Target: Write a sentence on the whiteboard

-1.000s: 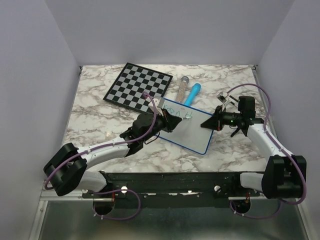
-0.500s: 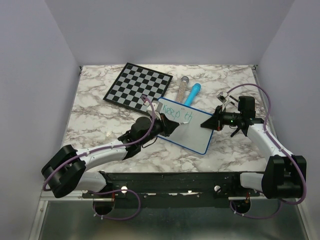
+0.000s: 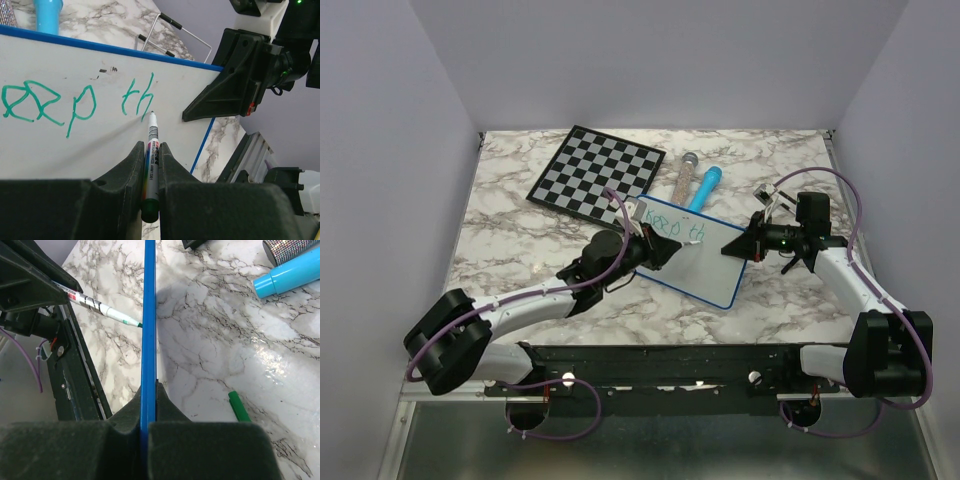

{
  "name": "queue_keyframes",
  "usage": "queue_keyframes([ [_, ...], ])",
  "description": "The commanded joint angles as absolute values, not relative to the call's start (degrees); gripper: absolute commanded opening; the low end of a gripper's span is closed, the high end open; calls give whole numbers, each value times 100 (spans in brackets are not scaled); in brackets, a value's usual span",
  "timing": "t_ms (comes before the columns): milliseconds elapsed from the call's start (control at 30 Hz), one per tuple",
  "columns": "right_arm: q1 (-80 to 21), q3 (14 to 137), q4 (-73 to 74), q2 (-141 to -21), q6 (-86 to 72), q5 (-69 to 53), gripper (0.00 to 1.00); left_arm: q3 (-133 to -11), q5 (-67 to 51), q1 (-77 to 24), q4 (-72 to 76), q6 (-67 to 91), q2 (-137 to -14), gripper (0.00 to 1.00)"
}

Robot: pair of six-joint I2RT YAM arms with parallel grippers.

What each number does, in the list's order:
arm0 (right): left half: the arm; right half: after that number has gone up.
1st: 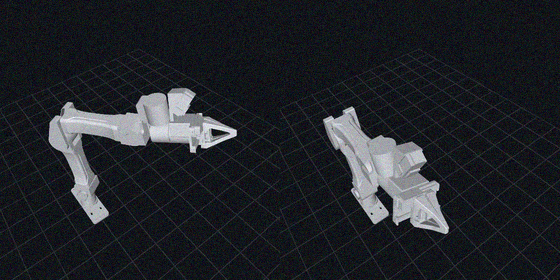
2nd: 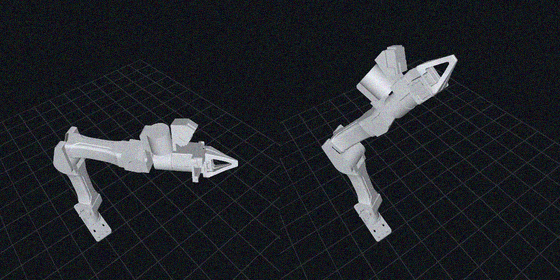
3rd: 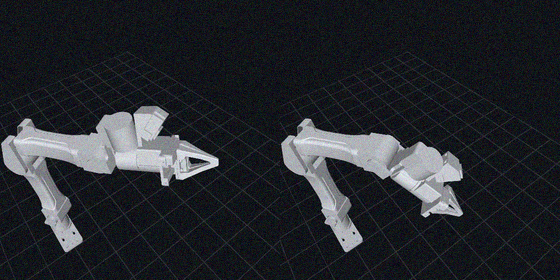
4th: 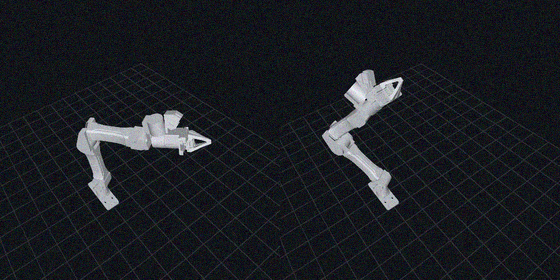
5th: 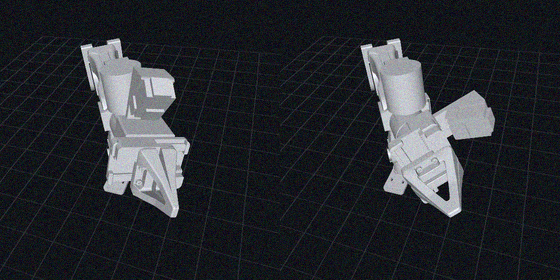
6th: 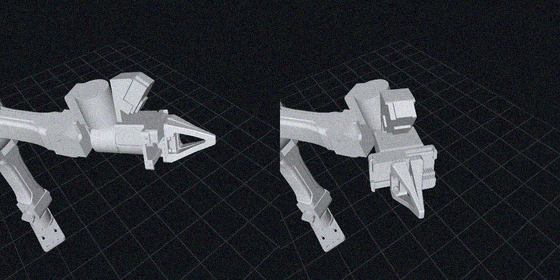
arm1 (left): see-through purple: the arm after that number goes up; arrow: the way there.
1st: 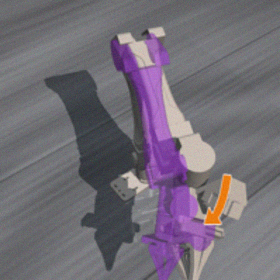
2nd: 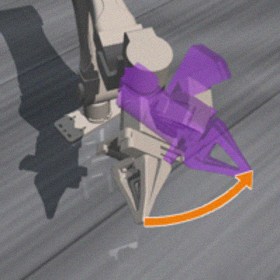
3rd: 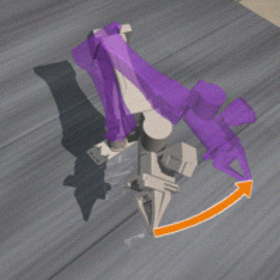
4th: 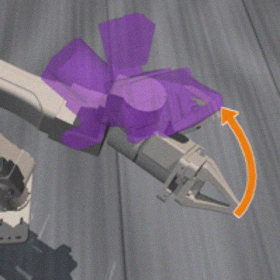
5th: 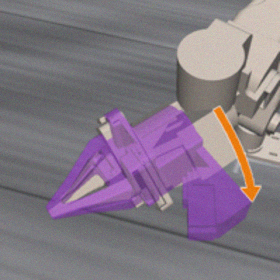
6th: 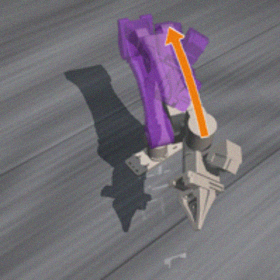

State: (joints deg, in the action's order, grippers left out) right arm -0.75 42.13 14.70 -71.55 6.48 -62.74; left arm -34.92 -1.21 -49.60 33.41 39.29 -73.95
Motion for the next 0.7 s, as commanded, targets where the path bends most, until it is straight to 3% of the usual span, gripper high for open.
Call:
queue_keyframes([
  [0,-105,4359,1345,-7031,721,-6346,1,-3744,-290,-4939,3568,3955,-7523,0],
  [667,-105,4359,1362,-7023,721,-6363,1,-3999,-404,-4939,3454,3911,-7822,0],
])
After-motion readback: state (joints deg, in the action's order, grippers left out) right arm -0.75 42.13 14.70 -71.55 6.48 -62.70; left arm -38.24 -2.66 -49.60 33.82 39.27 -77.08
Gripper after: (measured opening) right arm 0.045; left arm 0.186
